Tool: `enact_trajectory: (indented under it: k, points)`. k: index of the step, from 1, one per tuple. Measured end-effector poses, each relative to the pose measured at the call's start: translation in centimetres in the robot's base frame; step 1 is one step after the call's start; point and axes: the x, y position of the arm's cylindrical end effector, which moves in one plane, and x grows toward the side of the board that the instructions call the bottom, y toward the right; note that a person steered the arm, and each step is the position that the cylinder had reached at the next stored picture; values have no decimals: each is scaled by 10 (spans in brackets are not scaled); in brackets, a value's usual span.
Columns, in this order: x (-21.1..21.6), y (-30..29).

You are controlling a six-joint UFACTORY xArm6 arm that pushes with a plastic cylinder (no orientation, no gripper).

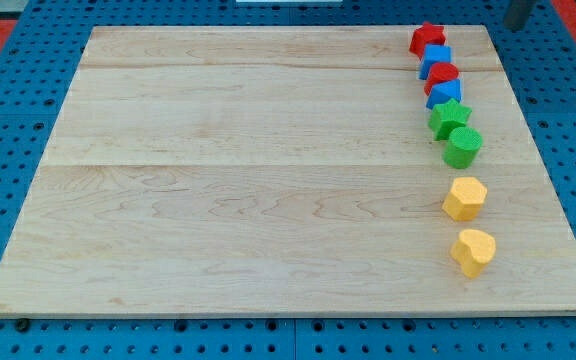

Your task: Keep red circle with blue triangle diagonally right above green circle

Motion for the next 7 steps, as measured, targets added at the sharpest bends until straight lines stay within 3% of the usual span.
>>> enact_trajectory:
  k: [2,7]
  points:
    - [0,-48]
    - [0,-92]
